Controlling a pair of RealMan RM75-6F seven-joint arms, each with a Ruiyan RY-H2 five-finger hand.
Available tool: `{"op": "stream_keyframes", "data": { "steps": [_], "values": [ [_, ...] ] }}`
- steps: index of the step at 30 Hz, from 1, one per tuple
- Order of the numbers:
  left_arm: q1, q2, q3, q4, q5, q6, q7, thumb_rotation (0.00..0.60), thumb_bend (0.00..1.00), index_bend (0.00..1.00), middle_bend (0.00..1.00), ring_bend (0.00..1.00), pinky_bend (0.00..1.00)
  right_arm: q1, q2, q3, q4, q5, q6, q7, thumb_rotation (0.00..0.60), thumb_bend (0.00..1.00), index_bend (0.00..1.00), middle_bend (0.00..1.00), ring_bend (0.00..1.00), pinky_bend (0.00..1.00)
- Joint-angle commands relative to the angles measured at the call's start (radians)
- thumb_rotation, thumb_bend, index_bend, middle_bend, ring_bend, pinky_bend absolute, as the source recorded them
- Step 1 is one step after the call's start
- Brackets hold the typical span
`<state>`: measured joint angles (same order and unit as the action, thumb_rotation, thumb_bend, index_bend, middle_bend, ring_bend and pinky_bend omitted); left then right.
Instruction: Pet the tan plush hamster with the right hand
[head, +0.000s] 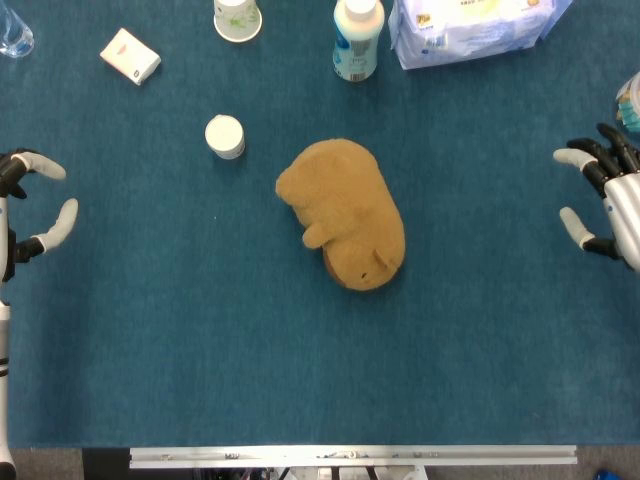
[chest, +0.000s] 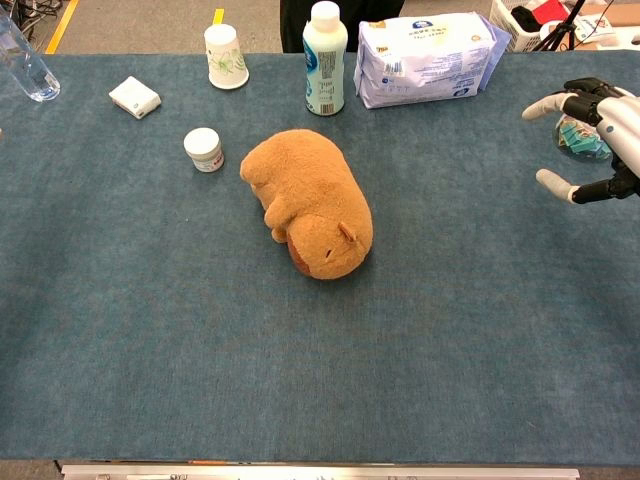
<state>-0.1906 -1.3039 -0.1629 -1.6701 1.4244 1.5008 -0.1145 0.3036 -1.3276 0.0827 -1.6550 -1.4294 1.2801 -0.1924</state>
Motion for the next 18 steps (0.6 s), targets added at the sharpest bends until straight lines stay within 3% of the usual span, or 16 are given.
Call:
{"op": "stream_keyframes", "data": {
  "steps": [1,18],
  "values": [
    [0.0,0.0,0.0,0.0,0.0,0.0,0.0,0.6,0.27,0.47,0.44,0.38,0.51,0.0,0.0,0.0,-0.001,0.001,0.0,0.0,0.6,0.3,0.26,0.22,0.07,0.22],
    [0.003,0.002,-0.007,0.0,-0.012,0.0,-0.004,0.6,0.27,0.47,0.44,0.38,0.51,0.004,0.01,-0.019,-0.002,-0.068,0.015,0.044,0.6,0.3,0.26,0.22,0.07,0.22]
  ]
}}
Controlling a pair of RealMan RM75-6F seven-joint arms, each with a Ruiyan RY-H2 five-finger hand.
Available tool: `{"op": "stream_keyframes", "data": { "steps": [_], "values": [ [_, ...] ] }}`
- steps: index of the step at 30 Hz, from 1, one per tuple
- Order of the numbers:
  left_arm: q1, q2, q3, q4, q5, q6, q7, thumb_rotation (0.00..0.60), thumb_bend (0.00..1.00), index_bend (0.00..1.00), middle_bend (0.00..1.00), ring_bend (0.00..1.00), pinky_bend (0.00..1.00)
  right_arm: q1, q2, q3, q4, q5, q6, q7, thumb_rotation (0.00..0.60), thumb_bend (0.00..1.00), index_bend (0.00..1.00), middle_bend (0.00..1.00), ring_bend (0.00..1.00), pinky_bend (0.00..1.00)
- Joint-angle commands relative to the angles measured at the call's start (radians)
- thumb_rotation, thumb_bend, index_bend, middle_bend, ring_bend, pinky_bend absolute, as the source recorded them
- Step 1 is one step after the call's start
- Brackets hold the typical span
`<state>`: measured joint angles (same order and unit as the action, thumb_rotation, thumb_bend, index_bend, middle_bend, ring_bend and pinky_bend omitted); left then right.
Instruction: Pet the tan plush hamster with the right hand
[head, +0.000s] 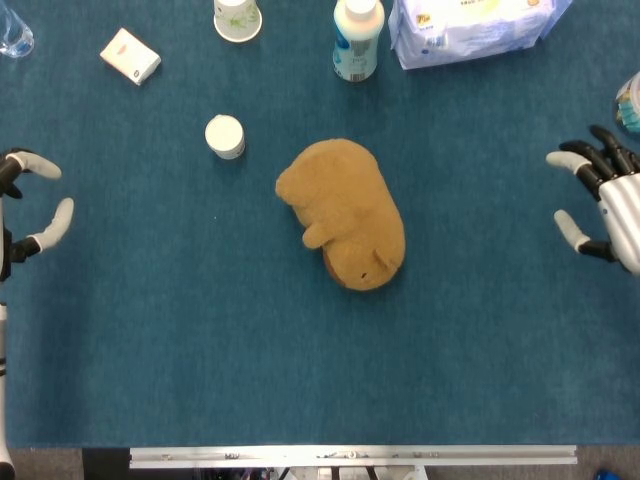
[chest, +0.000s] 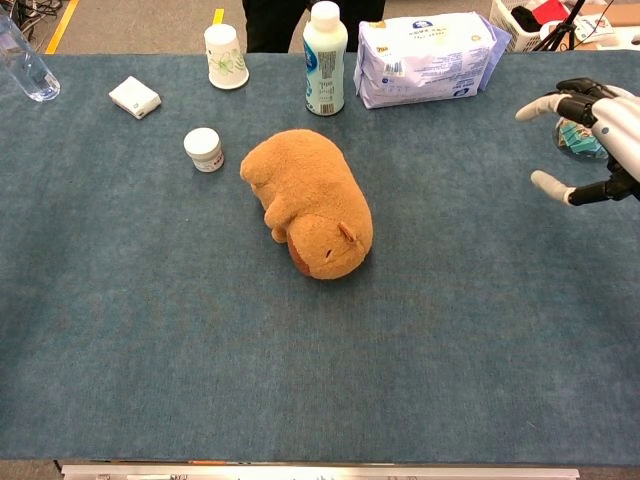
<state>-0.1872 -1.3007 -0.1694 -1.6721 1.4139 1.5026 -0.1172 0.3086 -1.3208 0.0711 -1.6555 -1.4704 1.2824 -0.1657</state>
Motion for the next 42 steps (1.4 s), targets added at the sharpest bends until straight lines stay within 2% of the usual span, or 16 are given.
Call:
{"op": "stream_keyframes", "data": {
  "steps": [1,6,16,19,24,27,35,42],
  "values": [
    [-0.002,-0.002,0.0,0.005,-0.004,-0.007,-0.003,0.6,0.27,0.47,0.44,0.38,0.51,-0.002,0.002,-0.011,0.001,-0.045,0.023,0.027,0.6,0.3,0.26,0.22,0.07,0.22],
    [-0.007,-0.006,0.001,0.011,-0.003,-0.015,-0.006,0.6,0.27,0.47,0.44,0.38,0.51,0.008,-0.003,-0.027,0.015,-0.125,0.046,0.034,0.6,0.3,0.26,0.23,0.08,0.22],
    [-0.009,-0.01,0.001,0.011,-0.004,-0.018,-0.008,0.6,0.27,0.47,0.44,0.38,0.51,0.101,0.022,-0.038,-0.032,-0.301,-0.007,-0.11,0.6,0.3,0.33,0.23,0.08,0.22],
    [-0.01,-0.011,0.001,0.014,-0.005,-0.022,-0.01,0.6,0.27,0.47,0.44,0.38,0.51,0.135,0.033,-0.044,-0.039,-0.351,-0.041,-0.165,0.6,0.24,0.34,0.22,0.08,0.22],
    [-0.01,-0.011,0.002,0.014,-0.003,-0.021,-0.009,0.6,0.27,0.47,0.44,0.38,0.51,0.183,0.058,-0.052,-0.062,-0.405,-0.107,-0.241,0.6,0.06,0.34,0.15,0.08,0.22],
    [-0.01,-0.012,0.003,0.013,-0.003,-0.022,-0.006,0.6,0.27,0.47,0.44,0.38,0.51,0.211,0.063,-0.058,-0.064,-0.437,-0.136,-0.26,0.6,0.0,0.34,0.13,0.08,0.22],
    [-0.009,-0.013,0.004,0.013,-0.006,-0.022,-0.005,0.6,0.27,0.47,0.44,0.38,0.51,0.272,0.034,-0.068,0.003,-0.5,-0.189,-0.299,0.6,0.0,0.34,0.12,0.07,0.22],
    [-0.006,-0.009,0.004,0.009,-0.005,-0.02,-0.007,0.6,0.27,0.47,0.44,0.38,0.51,0.324,-0.036,-0.074,0.13,-0.587,-0.15,-0.278,0.6,0.0,0.34,0.12,0.05,0.22]
  ]
}}
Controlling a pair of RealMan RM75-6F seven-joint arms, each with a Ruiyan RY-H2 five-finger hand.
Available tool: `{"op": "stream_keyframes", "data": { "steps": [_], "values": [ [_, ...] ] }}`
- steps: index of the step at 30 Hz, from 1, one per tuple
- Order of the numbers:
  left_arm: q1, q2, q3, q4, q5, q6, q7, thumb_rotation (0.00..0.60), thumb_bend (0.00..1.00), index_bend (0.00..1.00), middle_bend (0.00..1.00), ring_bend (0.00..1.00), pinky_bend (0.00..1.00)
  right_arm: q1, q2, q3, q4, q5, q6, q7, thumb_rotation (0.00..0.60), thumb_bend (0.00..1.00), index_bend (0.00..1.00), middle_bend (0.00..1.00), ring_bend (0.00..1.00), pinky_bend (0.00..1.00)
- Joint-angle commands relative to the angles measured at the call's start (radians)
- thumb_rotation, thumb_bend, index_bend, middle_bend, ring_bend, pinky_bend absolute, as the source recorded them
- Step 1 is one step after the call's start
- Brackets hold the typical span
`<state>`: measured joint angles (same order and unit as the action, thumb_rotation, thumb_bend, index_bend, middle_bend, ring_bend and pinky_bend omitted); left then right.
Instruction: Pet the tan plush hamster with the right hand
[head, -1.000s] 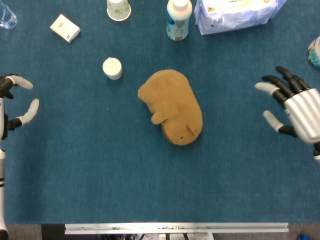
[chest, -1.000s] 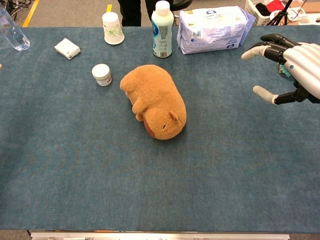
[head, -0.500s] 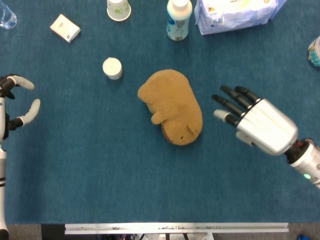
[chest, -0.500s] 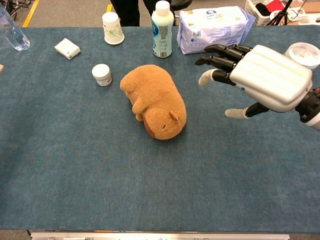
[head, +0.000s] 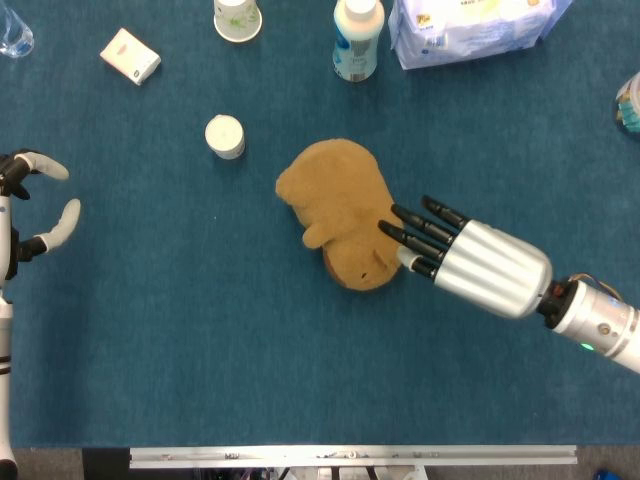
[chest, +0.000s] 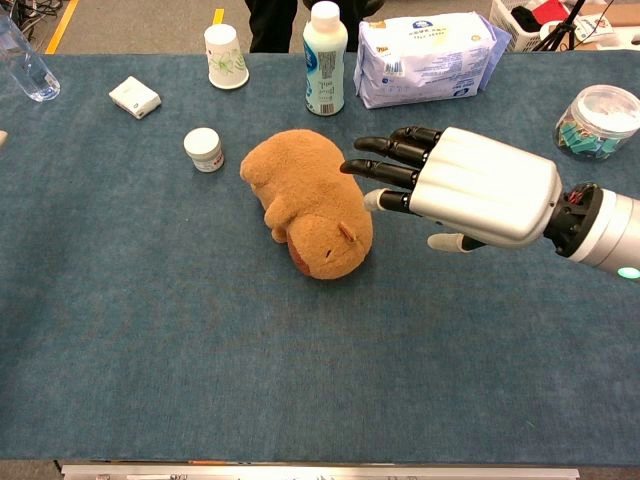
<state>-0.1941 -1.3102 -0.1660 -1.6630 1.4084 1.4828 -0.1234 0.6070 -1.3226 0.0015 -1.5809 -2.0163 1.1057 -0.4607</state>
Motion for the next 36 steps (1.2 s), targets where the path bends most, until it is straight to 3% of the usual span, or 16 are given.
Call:
{"op": "stream_keyframes", "data": {
  "steps": [1,10,19,36],
  "values": [
    [0.001,0.001,0.0,-0.001,0.0,0.001,-0.001,0.6,0.27,0.47,0.44,0.38,0.51,0.031,-0.046,-0.007,0.076,-0.052,0.04,0.027,0.6,0.0,0.35,0.12,0.05,0.22],
    [0.002,0.004,0.001,-0.006,0.0,0.0,-0.001,0.6,0.27,0.47,0.44,0.38,0.51,0.059,-0.129,-0.033,0.219,-0.104,0.137,0.12,0.6,0.0,0.41,0.12,0.05,0.22],
    [0.002,0.005,0.001,-0.007,-0.002,-0.003,-0.002,0.6,0.27,0.47,0.44,0.38,0.51,0.076,-0.185,-0.046,0.3,-0.102,0.167,0.15,0.6,0.01,0.41,0.12,0.05,0.22],
    [0.003,0.009,0.001,-0.01,-0.003,-0.005,-0.009,0.6,0.27,0.47,0.44,0.38,0.51,0.105,-0.269,-0.055,0.404,-0.086,0.22,0.19,0.6,0.15,0.41,0.12,0.05,0.22]
  ]
}}
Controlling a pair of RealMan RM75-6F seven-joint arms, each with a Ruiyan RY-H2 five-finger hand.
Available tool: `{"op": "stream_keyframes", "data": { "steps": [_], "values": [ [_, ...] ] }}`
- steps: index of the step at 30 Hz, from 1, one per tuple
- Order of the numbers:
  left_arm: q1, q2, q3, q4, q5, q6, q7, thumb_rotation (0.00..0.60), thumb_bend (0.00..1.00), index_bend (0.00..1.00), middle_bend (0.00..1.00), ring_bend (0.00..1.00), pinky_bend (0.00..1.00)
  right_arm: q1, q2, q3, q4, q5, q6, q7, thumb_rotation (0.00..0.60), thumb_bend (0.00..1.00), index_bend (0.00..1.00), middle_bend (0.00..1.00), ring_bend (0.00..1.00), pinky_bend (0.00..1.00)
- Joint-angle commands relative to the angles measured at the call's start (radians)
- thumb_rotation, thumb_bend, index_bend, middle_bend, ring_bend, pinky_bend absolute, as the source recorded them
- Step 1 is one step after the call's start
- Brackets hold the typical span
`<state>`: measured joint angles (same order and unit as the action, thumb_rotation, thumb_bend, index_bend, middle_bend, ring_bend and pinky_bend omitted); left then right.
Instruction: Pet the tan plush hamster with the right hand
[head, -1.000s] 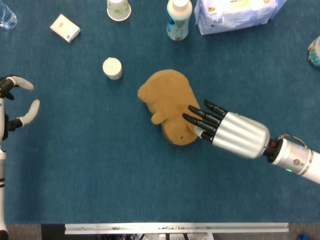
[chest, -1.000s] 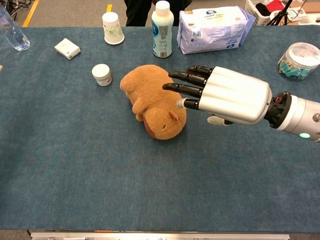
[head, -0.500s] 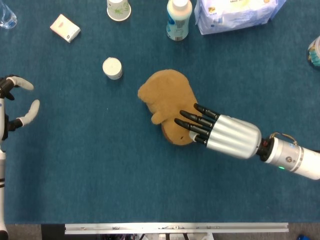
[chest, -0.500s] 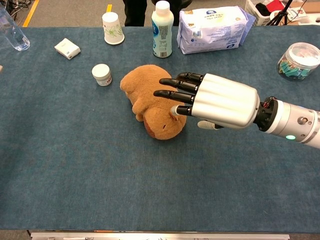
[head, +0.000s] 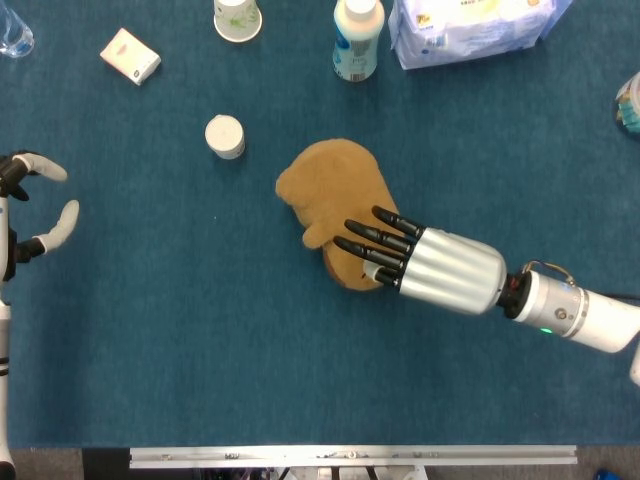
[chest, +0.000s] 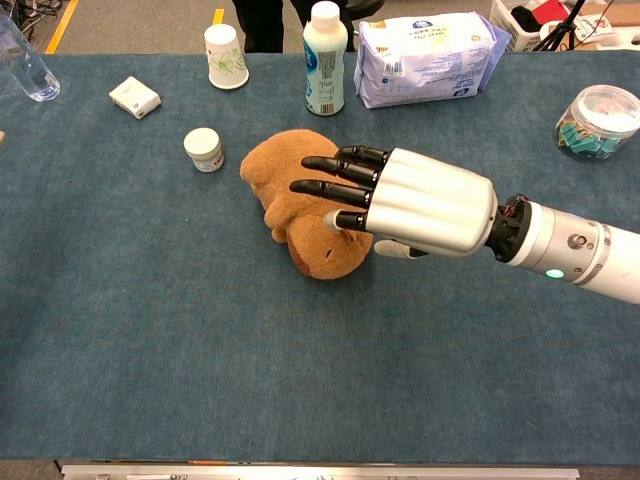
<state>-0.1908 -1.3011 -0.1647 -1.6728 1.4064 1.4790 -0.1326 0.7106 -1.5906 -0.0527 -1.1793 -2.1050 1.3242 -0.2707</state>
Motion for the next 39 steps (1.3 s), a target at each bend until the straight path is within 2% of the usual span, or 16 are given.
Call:
{"op": "stream_keyframes", "data": {
  "steps": [1,9,24,39],
  "values": [
    [-0.001,-0.001,-0.001,0.001,-0.002,-0.003,0.0,0.6,0.27,0.47,0.44,0.38,0.51,0.002,-0.001,-0.002,0.005,0.006,0.002,-0.001,0.6,0.16,0.41,0.12,0.05,0.22],
    [-0.003,-0.003,0.001,0.004,-0.003,-0.007,0.002,0.6,0.27,0.47,0.44,0.38,0.51,0.01,-0.004,-0.008,0.02,0.028,-0.003,0.008,0.6,0.2,0.42,0.12,0.05,0.22],
    [0.001,0.003,0.0,-0.004,-0.001,-0.001,-0.005,0.6,0.27,0.47,0.44,0.38,0.51,0.026,-0.029,-0.019,0.048,0.054,-0.013,0.018,0.6,0.2,0.43,0.12,0.05,0.22],
    [0.003,0.007,0.0,-0.01,0.003,0.002,-0.007,0.6,0.27,0.47,0.44,0.38,0.51,0.033,-0.087,-0.032,0.129,0.068,0.024,0.074,0.6,0.2,0.53,0.12,0.05,0.22]
  ]
}}
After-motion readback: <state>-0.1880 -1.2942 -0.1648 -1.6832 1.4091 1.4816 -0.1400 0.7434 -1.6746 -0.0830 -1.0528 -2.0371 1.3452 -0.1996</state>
